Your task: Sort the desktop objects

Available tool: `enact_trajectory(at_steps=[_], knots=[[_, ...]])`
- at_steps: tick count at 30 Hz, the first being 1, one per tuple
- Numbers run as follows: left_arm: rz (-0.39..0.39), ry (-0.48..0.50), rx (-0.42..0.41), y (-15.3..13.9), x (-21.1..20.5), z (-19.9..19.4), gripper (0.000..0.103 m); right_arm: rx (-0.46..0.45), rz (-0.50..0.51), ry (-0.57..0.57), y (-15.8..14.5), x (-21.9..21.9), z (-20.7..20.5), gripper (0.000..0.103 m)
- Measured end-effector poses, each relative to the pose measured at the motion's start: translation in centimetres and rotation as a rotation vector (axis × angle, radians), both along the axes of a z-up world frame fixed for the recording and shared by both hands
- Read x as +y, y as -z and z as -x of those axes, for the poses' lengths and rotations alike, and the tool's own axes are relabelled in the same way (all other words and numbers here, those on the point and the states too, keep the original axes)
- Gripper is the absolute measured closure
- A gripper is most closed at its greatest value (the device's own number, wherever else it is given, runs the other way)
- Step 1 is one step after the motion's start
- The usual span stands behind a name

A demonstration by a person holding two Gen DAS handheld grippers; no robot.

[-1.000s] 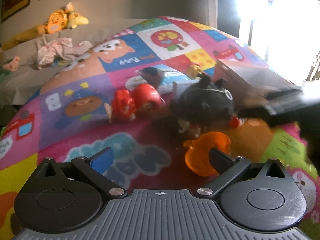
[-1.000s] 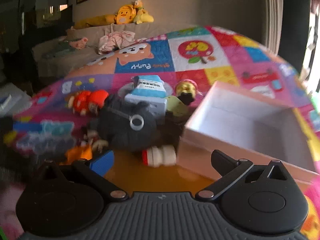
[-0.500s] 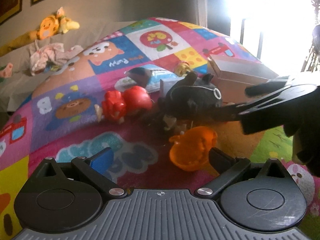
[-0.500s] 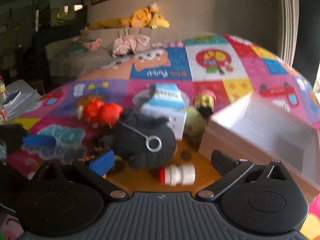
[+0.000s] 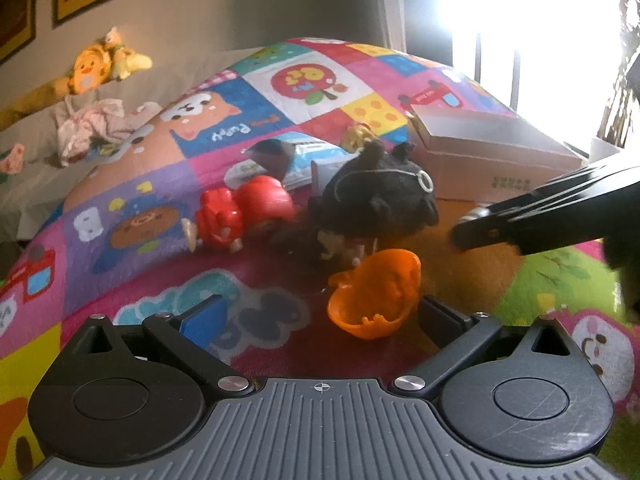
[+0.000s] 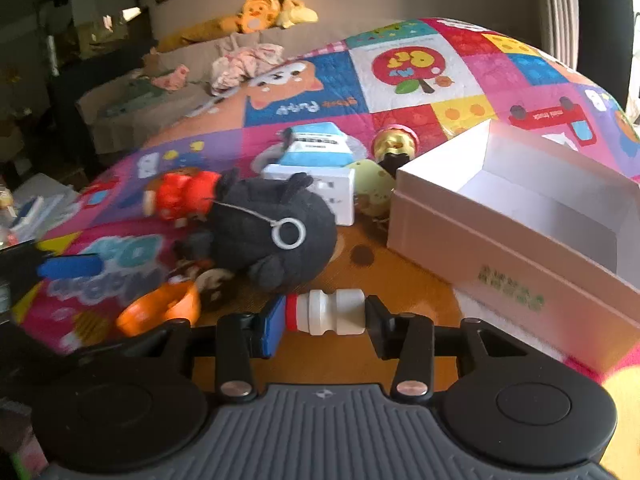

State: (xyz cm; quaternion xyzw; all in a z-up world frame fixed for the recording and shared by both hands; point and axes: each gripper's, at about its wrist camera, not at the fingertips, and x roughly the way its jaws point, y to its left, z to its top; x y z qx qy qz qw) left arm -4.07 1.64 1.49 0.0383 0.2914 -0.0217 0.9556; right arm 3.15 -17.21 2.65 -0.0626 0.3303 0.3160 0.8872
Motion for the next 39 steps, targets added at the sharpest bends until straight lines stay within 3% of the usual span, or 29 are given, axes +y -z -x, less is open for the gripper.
enact_trajectory(at_steps=[3,5,7,9,14,16,17,19,22,25,28,32,35,37,39], knots=[[-0.016,-0.001,0.017,0.2,-0.3,-0.3,0.0,-0.061,-0.017,0.041,-2.0,-1.1,0.6,0.054],[-0.026,-0.005,0.025,0.2,-0.4,-0.3,0.0,-0.136,-0.013,0.12,-3.8,-1.1,-0.4,0.035],[-0.032,-0.009,0.025,0.3,-0.4,-0.3,0.0,-0.165,-0.031,0.189,-5.2,-0.8,-2.7,0.024],[-0.032,-0.011,0.023,0.3,-0.4,-0.2,0.0,-0.11,-0.067,0.224,-5.7,-0.3,-6.3,0.018],[0.003,-0.015,0.004,0.2,0.2,0.1,0.0,0.106,-0.145,0.245,-3.6,1.4,-14.9,0.016],[0.029,-0.015,0.0,0.1,0.5,0.2,0.0,0.182,-0.173,0.195,-2.5,2.1,-16.6,0.016],[0.043,-0.015,0.003,0.1,0.8,0.1,0.0,0.202,-0.179,0.181,-2.2,2.4,-16.7,0.008],[0.072,-0.021,0.013,0.2,1.1,0.0,0.0,0.211,-0.189,0.106,-2.1,3.2,-15.7,0.002],[0.106,-0.026,0.032,0.3,1.5,-0.2,0.0,0.263,-0.25,-0.074,-1.7,3.5,-13.2,0.002],[0.107,-0.03,0.035,0.2,1.5,-0.2,0.0,0.266,-0.245,-0.167,-1.9,3.5,-10.9,0.002],[0.086,-0.026,0.029,0.2,1.1,0.0,0.0,0.183,-0.23,-0.13,-3.5,2.3,-8.1,0.003],[0.057,-0.017,0.036,0.2,0.6,0.0,0.0,-0.054,-0.175,-0.047,-6.4,-1.2,-1.8,0.003],[0.037,-0.02,0.047,0.3,0.3,-0.2,0.0,-0.186,-0.072,0.01,-6.6,-3.5,2.0,0.002],[0.022,-0.02,0.055,0.3,0.1,-0.3,0.0,-0.219,-0.034,0.059,-6.1,-5.3,2.2,0.002],[0.009,-0.024,0.065,0.4,0.0,-0.4,0.0,-0.194,-0.03,0.163,-5.6,-7.1,0.8,0.002]])
